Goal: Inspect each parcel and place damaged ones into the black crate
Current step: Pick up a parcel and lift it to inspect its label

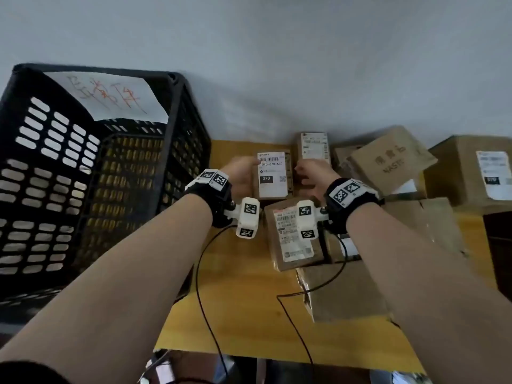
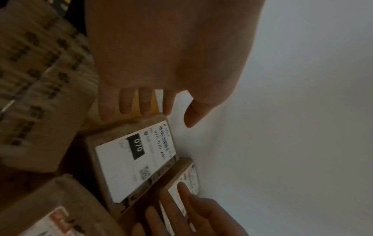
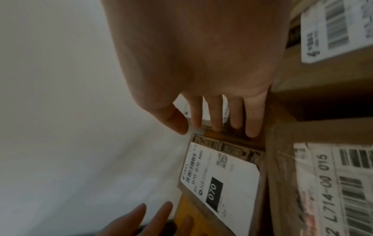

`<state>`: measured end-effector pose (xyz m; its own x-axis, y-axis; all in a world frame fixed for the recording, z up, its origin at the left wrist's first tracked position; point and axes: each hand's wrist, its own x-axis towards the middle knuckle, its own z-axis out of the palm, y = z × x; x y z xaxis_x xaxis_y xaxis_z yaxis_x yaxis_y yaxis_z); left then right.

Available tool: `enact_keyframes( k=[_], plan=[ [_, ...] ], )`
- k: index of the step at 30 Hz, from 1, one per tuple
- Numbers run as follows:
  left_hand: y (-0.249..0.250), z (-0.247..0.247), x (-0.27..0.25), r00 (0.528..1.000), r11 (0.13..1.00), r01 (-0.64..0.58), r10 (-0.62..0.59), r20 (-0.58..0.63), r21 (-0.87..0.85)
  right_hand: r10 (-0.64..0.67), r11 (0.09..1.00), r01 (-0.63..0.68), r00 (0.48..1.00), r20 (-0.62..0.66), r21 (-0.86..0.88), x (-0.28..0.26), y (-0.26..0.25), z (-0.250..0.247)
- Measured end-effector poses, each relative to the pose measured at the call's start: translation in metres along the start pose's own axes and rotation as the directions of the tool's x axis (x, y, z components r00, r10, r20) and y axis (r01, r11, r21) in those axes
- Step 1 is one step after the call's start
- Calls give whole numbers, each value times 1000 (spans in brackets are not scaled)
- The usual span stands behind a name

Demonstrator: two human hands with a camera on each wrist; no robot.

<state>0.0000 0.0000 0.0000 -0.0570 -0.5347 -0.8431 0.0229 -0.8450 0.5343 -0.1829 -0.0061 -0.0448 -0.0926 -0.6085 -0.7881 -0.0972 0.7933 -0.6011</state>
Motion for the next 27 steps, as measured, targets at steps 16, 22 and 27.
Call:
enact_keyframes(
  k=[16, 22, 27],
  plan=[
    [1, -17, 26, 1000, 994, 12, -11, -15, 110, -13, 998, 11, 999, 31, 65, -3, -19, 12],
    [35, -21, -18, 993, 985, -77, 89, -74, 152, -126, 991, 125, 992, 13, 53, -85, -72, 11],
    [88, -20, -96, 962, 954, -245, 262, -80, 175, -261, 965, 261, 965, 2, 34, -167, -121, 13]
  ],
)
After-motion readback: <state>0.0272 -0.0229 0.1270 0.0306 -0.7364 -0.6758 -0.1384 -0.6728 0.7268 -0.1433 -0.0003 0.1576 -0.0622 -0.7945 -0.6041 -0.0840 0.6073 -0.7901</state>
